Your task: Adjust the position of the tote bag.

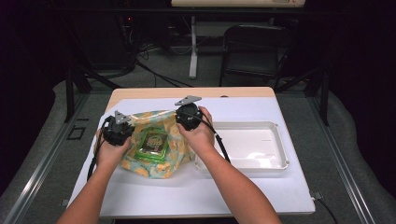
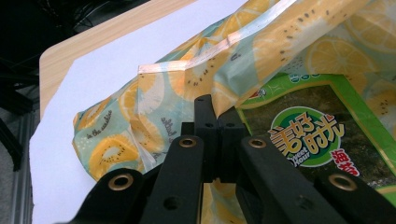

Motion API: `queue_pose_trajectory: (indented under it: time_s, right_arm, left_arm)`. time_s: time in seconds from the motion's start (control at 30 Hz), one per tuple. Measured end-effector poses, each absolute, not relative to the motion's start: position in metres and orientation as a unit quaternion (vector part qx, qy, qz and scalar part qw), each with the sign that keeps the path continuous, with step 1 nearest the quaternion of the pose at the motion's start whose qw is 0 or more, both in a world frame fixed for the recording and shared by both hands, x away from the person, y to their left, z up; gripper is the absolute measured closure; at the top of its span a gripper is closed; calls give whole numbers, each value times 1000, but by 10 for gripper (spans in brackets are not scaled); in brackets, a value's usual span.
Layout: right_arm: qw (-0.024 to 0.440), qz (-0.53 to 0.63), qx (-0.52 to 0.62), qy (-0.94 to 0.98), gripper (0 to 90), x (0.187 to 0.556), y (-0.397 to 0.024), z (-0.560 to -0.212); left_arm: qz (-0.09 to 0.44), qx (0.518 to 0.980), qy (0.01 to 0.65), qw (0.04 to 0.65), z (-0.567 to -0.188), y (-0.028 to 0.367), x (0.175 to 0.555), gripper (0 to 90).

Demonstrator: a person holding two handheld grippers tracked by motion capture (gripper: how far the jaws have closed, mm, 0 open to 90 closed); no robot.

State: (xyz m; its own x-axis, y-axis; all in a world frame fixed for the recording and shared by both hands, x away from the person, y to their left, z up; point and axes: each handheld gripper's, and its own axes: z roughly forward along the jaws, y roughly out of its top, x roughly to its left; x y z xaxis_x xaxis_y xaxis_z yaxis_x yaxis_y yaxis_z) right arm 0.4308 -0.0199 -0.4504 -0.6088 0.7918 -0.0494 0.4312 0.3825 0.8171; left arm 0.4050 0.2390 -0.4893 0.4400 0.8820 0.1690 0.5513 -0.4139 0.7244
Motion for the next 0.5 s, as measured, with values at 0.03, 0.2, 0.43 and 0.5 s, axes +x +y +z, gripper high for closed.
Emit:
queue_pose_trajectory:
  time_s: [0.03, 0.2, 0.43, 0.5]
  right_arm:
    - [223, 408, 375, 802, 738, 427, -19, -449]
    - [220, 421, 365, 801, 665, 420, -18, -447]
    - [234, 439, 331, 801, 601, 399, -20, -443]
    - [238, 443, 323, 802, 602, 394, -20, -442]
  left_arm:
    - [274, 794, 452, 301, -490, 239, 406, 900]
    - [270, 790, 459, 303, -491, 241, 408, 900]
    - [270, 786, 464, 307, -493, 242, 411, 900]
    - [268, 786, 467, 304, -493, 243, 411, 900]
